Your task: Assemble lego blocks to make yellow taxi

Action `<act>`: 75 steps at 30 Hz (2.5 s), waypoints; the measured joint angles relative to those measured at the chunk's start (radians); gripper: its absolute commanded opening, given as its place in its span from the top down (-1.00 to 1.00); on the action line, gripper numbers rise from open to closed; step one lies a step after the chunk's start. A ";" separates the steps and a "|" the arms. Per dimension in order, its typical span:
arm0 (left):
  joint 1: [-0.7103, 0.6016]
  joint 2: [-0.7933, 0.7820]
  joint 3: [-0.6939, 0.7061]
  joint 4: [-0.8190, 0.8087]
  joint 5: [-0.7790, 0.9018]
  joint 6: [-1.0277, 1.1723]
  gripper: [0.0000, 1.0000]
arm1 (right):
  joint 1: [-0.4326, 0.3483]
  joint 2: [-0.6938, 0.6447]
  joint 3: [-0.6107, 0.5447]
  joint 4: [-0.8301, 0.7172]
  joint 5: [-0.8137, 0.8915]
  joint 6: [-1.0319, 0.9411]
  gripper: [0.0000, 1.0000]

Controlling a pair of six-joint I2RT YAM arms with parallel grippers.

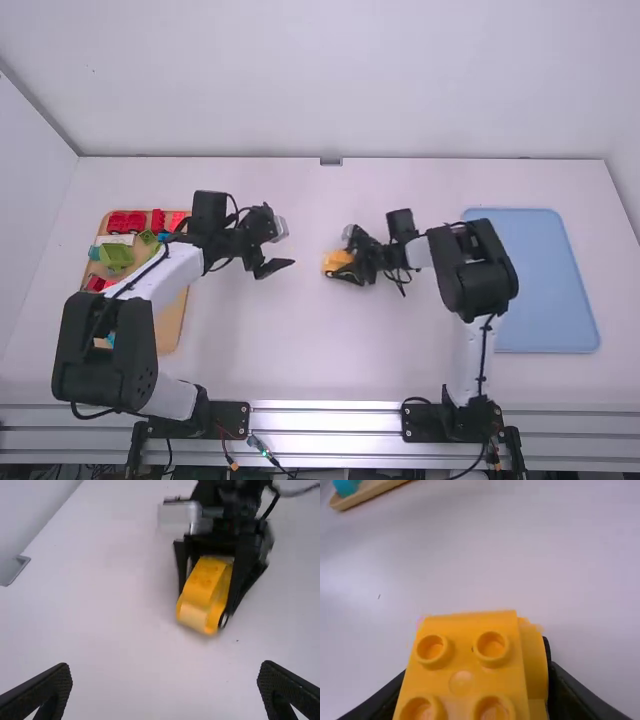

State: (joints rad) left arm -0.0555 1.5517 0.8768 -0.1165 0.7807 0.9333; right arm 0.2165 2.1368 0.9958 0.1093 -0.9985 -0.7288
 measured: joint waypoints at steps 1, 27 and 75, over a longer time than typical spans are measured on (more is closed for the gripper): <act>0.000 0.000 0.000 0.005 -0.010 0.000 -0.98 | -0.051 -0.051 0.000 -0.103 0.016 -0.042 -0.02; -0.001 0.000 0.000 0.138 -0.129 -0.001 -0.98 | -0.887 -0.365 -0.193 -0.002 0.554 0.161 -0.03; -0.090 -0.742 -0.016 0.005 -0.699 -0.816 -0.87 | -0.070 -1.260 -0.043 -0.395 0.925 0.367 -0.87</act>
State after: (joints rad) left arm -0.1459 0.8093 0.8604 -0.1116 0.0814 0.1173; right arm 0.1467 0.8772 0.9524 -0.2855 -0.0734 -0.3622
